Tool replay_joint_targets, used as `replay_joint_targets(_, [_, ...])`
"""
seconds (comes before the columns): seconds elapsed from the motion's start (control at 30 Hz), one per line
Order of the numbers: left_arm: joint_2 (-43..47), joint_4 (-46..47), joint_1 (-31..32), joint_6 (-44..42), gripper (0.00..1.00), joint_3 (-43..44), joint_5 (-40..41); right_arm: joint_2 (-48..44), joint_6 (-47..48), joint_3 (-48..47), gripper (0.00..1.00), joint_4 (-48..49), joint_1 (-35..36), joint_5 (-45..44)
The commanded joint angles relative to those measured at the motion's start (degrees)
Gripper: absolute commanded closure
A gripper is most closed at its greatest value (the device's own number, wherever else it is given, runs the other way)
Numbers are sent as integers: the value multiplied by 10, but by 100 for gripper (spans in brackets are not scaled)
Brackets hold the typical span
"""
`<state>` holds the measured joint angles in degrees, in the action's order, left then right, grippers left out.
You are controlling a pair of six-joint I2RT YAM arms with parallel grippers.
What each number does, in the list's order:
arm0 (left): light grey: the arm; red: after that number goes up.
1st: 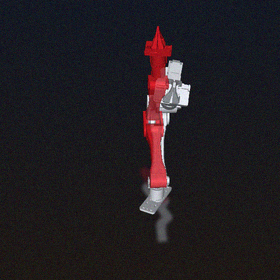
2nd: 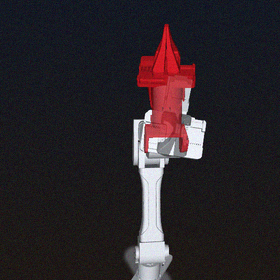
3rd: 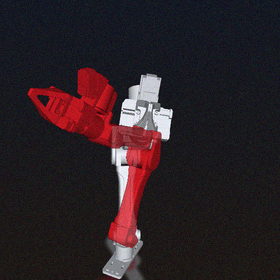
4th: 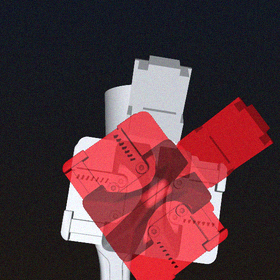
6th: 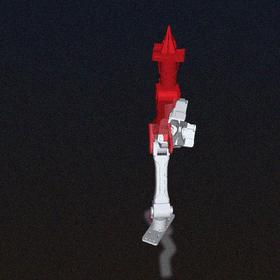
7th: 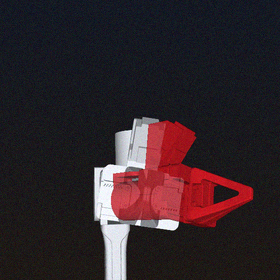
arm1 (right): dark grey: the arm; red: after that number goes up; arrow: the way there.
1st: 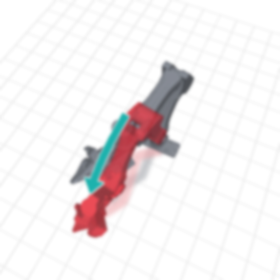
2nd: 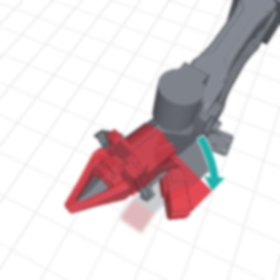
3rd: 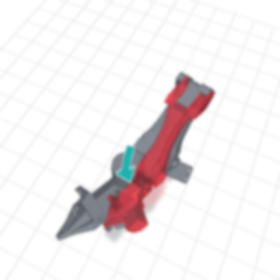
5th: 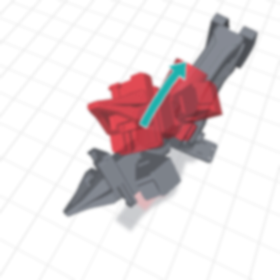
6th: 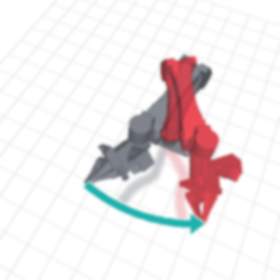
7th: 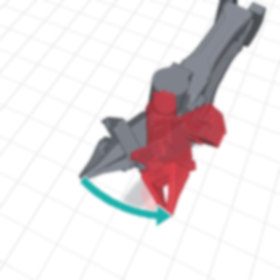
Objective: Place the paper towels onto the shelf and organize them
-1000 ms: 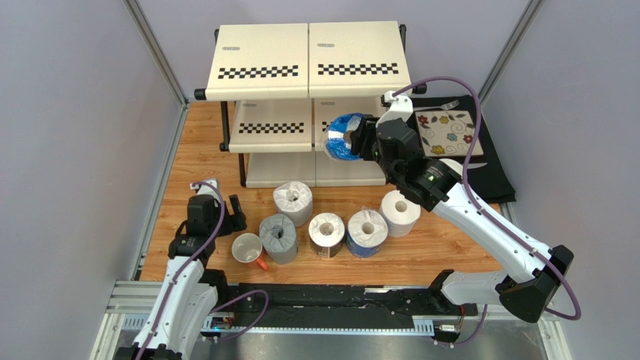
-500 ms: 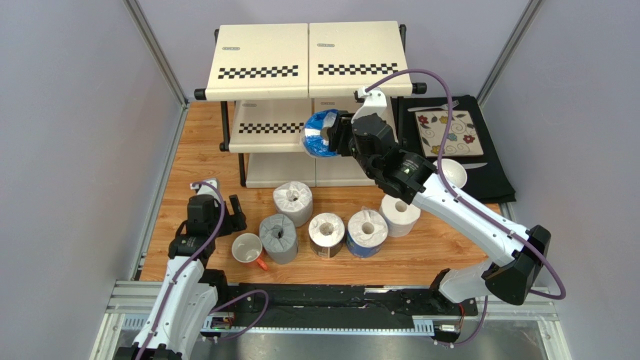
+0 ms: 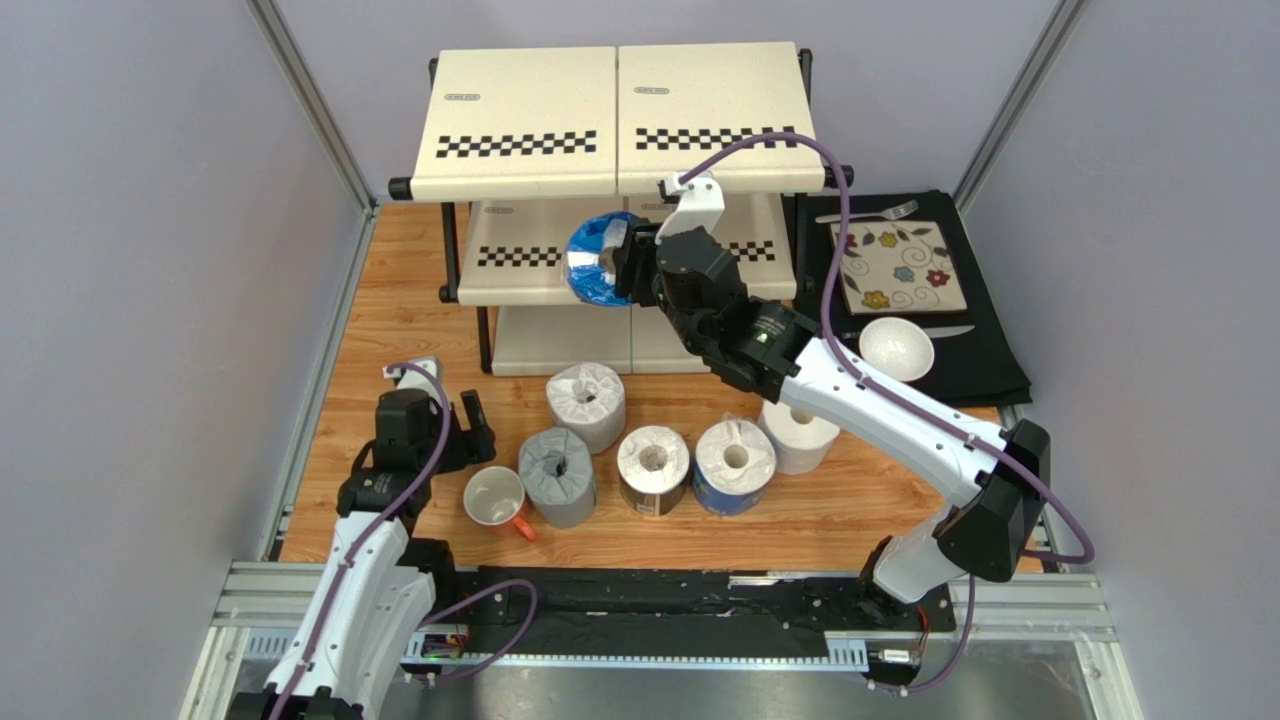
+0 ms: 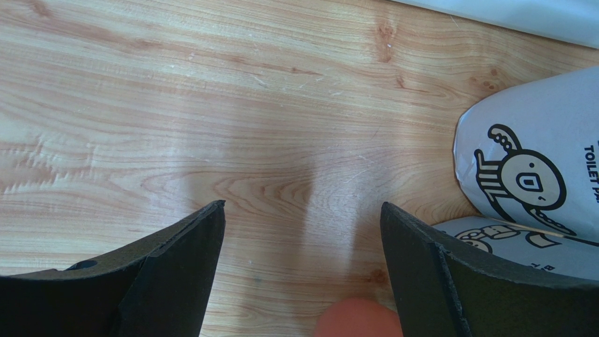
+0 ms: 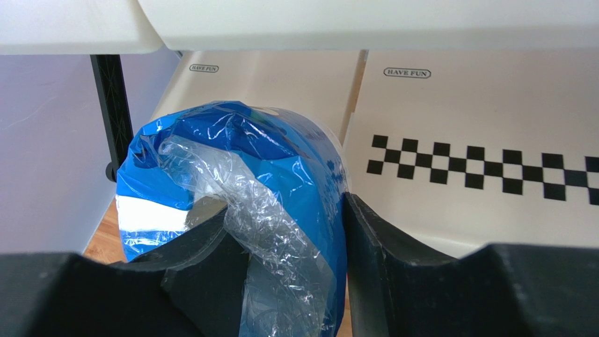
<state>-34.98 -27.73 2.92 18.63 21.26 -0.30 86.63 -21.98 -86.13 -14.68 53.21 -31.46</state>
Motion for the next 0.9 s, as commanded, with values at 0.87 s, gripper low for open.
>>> replay_joint_targets(0.87, [2, 4, 4, -14, 11, -3, -22, 80, 79, -40, 92, 236, 23, -100])
